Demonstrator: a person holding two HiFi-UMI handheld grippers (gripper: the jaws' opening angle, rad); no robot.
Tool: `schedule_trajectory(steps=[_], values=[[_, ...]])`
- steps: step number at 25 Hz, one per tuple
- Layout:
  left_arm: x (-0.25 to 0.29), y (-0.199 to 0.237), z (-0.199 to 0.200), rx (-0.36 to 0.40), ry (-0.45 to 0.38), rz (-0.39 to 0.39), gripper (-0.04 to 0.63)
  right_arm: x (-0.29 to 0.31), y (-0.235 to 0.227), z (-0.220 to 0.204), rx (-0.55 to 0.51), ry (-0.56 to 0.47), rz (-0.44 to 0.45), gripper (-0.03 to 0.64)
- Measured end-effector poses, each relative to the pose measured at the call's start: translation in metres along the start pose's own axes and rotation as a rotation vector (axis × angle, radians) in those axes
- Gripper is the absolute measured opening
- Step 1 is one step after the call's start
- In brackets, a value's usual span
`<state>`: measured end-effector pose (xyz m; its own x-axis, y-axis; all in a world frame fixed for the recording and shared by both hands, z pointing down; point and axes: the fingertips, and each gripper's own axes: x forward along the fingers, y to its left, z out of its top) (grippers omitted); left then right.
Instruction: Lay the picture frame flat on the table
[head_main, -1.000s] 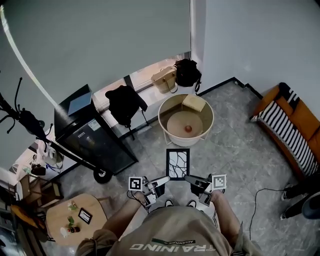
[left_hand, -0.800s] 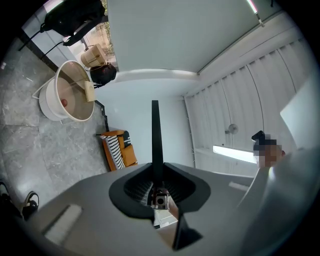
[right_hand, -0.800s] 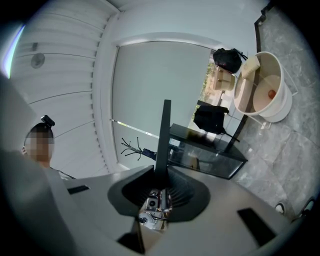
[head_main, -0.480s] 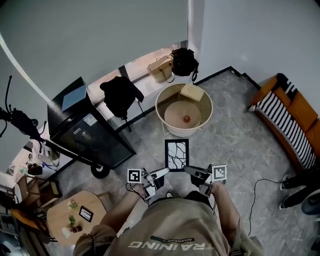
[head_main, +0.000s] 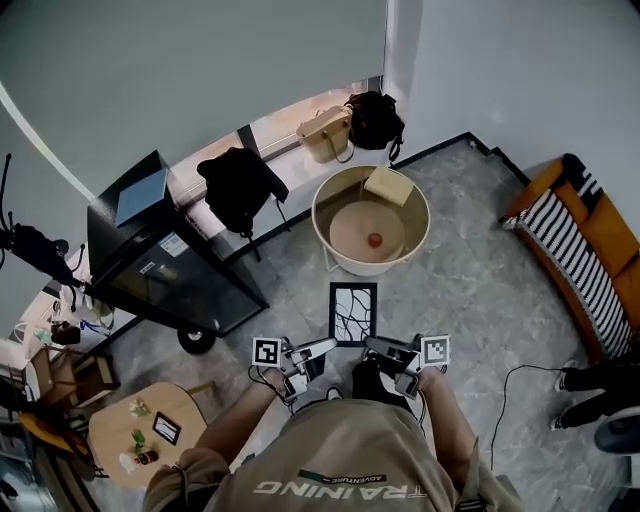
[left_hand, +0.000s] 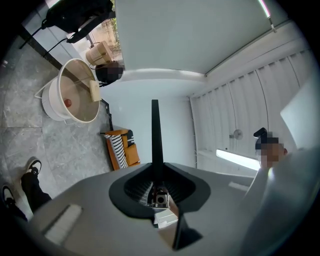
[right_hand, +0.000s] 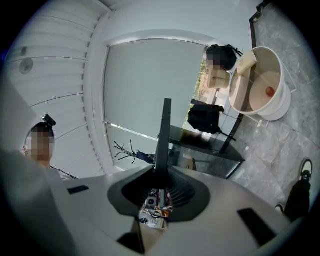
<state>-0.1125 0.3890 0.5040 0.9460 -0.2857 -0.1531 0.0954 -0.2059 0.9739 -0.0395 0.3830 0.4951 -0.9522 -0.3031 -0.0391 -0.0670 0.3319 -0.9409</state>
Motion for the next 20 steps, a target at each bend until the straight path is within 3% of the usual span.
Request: schedule_trajectory(steps=[11, 20], values=[[0.07, 0.029, 0.104, 0.034, -0.048, -0.001, 0.074, 0.005, -0.039, 0.125, -0.047, 0.047, 0.044, 0.071], [0.136, 0.049, 0.152, 0.049, -0.046, 0.016, 0.074, -0.022, -0.069, 0.199, -0.022, 0.05, 0.054, 0.071]])
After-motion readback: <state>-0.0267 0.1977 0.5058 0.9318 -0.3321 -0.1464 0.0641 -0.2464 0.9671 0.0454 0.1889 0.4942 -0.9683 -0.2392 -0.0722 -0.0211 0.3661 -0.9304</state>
